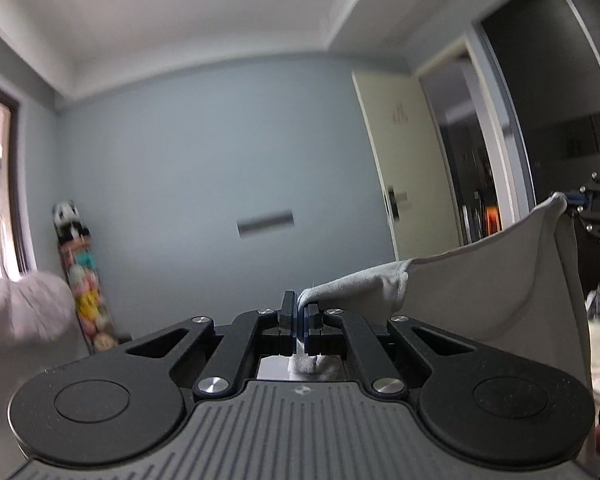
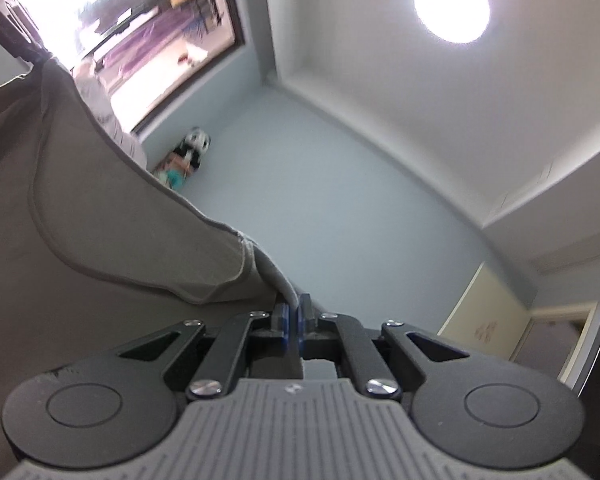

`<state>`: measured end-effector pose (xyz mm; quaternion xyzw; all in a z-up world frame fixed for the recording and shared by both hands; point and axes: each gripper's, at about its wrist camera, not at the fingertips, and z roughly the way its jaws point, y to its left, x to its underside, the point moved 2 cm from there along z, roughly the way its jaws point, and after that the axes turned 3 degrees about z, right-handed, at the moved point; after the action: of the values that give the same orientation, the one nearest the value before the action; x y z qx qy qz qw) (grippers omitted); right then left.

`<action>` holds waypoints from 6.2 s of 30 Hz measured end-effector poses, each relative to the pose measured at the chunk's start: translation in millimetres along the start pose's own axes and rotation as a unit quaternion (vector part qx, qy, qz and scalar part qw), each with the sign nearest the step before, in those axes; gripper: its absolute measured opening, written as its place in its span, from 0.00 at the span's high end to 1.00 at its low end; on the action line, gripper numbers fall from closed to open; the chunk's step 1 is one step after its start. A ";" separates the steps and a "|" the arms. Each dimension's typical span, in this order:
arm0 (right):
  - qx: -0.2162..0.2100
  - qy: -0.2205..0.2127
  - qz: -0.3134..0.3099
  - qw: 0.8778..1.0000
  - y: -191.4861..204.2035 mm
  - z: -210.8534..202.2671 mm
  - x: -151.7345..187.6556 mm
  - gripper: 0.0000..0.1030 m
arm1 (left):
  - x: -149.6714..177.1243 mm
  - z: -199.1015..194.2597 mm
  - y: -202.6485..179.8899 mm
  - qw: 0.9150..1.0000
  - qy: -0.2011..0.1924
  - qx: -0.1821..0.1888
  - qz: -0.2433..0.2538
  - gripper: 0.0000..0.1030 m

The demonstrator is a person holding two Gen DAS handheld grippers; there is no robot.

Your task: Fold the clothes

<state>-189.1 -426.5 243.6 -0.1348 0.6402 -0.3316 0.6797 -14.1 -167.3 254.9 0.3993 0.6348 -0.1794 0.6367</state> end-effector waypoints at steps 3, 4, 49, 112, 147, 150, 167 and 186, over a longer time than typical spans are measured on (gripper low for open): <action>-0.020 0.037 0.008 0.999 12.0 43.3 25.7 0.96 | 26.0 41.6 2.4 0.999 0.044 0.003 0.007 0.99; -0.026 0.049 0.008 0.998 16.1 56.8 35.2 0.96 | 34.9 55.6 3.2 0.998 0.058 0.004 0.009 0.99; -0.169 0.406 0.156 0.884 206.0 408.7 351.7 0.60 | 319.8 336.5 72.2 0.917 0.350 0.020 -0.191 0.51; -0.036 0.582 0.445 0.680 168.8 80.1 378.8 0.60 | 379.7 29.8 7.9 0.878 0.394 -0.050 -0.268 0.47; 0.108 0.542 0.370 0.746 -17.8 173.7 426.3 0.95 | 379.5 27.3 15.2 0.862 0.419 -0.062 -0.278 0.47; 0.103 0.525 0.361 0.764 -7.5 167.1 422.3 0.90 | 380.5 21.9 19.7 0.857 0.422 -0.072 -0.287 0.46; 0.023 0.389 0.485 0.783 118.4 86.4 359.6 0.42 | 393.3 12.5 21.9 0.849 0.403 -0.074 -0.334 0.97; 0.020 0.404 0.470 0.784 130.3 89.5 366.2 0.42 | 316.2 30.3 113.1 0.895 0.305 -0.149 -0.290 0.99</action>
<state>-81.5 -579.4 -108.6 0.3430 0.8336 -0.0081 0.4328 130.3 -31.7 -18.0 0.1332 0.9046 -0.1291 0.3838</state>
